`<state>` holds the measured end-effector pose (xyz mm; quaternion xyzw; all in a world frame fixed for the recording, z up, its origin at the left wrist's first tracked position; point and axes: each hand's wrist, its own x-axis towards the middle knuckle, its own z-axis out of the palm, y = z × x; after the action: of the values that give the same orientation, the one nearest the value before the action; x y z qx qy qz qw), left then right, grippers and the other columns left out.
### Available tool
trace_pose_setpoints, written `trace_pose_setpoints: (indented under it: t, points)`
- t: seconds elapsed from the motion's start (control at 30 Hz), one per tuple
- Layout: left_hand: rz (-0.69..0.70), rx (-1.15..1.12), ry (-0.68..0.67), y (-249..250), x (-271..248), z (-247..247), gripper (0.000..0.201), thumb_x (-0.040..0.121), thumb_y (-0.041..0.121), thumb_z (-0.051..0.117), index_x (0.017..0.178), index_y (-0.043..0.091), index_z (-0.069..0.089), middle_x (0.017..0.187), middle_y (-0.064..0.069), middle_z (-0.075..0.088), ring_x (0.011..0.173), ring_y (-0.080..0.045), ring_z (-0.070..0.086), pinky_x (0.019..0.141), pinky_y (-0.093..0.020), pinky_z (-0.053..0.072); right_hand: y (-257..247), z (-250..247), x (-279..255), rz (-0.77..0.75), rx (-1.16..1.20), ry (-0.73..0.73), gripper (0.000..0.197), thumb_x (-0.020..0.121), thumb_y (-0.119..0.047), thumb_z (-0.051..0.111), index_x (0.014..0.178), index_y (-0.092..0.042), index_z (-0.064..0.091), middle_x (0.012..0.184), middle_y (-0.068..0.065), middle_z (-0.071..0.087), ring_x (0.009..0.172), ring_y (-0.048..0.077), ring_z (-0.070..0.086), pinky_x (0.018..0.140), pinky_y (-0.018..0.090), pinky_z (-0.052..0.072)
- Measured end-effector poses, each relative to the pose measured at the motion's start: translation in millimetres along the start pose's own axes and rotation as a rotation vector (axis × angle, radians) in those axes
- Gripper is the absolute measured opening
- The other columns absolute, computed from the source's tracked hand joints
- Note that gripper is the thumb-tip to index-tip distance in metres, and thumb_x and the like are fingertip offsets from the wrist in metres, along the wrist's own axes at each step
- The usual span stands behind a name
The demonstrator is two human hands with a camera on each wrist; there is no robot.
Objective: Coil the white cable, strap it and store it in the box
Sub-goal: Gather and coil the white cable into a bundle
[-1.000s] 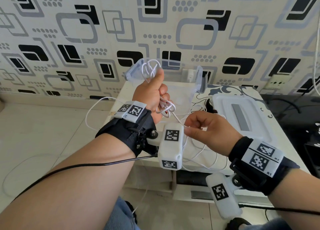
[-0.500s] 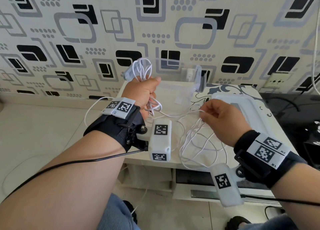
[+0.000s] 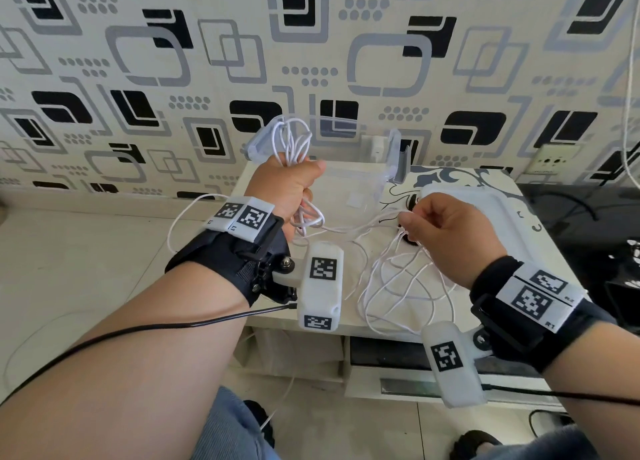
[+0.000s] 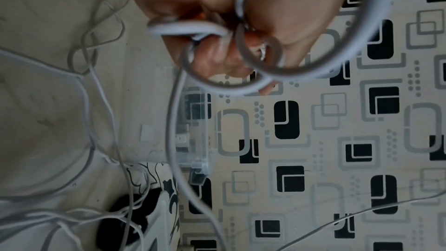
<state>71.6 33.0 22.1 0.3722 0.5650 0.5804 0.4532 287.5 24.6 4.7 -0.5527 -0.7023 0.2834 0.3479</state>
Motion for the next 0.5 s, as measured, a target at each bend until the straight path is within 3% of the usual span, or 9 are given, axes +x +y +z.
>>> trace_pose_setpoints:
  t: [0.13, 0.23, 0.33, 0.4, 0.5]
  points:
    - [-0.002, 0.042, -0.033, -4, -1, 3, 0.021, 0.060, 0.027, 0.066, 0.065, 0.022, 0.046, 0.039, 0.009, 0.041, 0.032, -0.009, 0.037, 0.045, -0.022, 0.031, -12, -2, -2, 0.011, 0.181, -0.005, 0.018, 0.086, -0.026, 0.063, 0.077, -0.011, 0.059, 0.071, 0.005, 0.068, 0.060, 0.017, 0.051, 0.057, 0.028, 0.043]
    - [0.004, 0.071, -0.122, -8, -5, 9, 0.024, 0.061, 0.029, 0.068, 0.065, 0.021, 0.046, 0.044, 0.009, 0.042, 0.033, -0.008, 0.037, 0.041, -0.019, 0.032, -16, -1, -3, 0.041, 0.303, -0.049, 0.014, 0.087, -0.021, 0.061, 0.073, -0.018, 0.059, 0.065, -0.003, 0.065, 0.049, 0.006, 0.046, 0.053, 0.021, 0.040]
    - [-0.002, 0.096, -0.215, -13, -11, 17, 0.030, 0.060, 0.036, 0.074, 0.064, 0.021, 0.048, 0.052, 0.004, 0.041, 0.037, -0.011, 0.036, 0.044, -0.021, 0.032, -17, 2, -4, 0.056, 0.333, -0.042, 0.014, 0.085, -0.020, 0.063, 0.072, -0.017, 0.059, 0.065, -0.001, 0.063, 0.044, 0.000, 0.044, 0.052, 0.016, 0.040]
    - [-0.001, 0.146, -0.258, -14, -14, 22, 0.043, 0.051, 0.048, 0.078, 0.067, 0.022, 0.048, 0.055, 0.002, 0.040, 0.042, -0.015, 0.036, 0.047, -0.024, 0.031, -18, 5, -4, 0.055, 0.318, -0.020, 0.016, 0.084, -0.022, 0.065, 0.072, -0.014, 0.059, 0.066, 0.005, 0.061, 0.044, 0.002, 0.044, 0.050, 0.016, 0.040]
    - [0.041, 0.230, -0.323, -12, -18, 25, 0.051, 0.046, 0.059, 0.073, 0.069, 0.023, 0.045, 0.046, 0.008, 0.039, 0.040, -0.014, 0.036, 0.042, -0.022, 0.031, -21, 6, -6, 0.049, 0.292, 0.012, 0.020, 0.083, -0.026, 0.066, 0.073, -0.010, 0.059, 0.066, 0.010, 0.058, 0.050, 0.009, 0.045, 0.050, 0.020, 0.041]
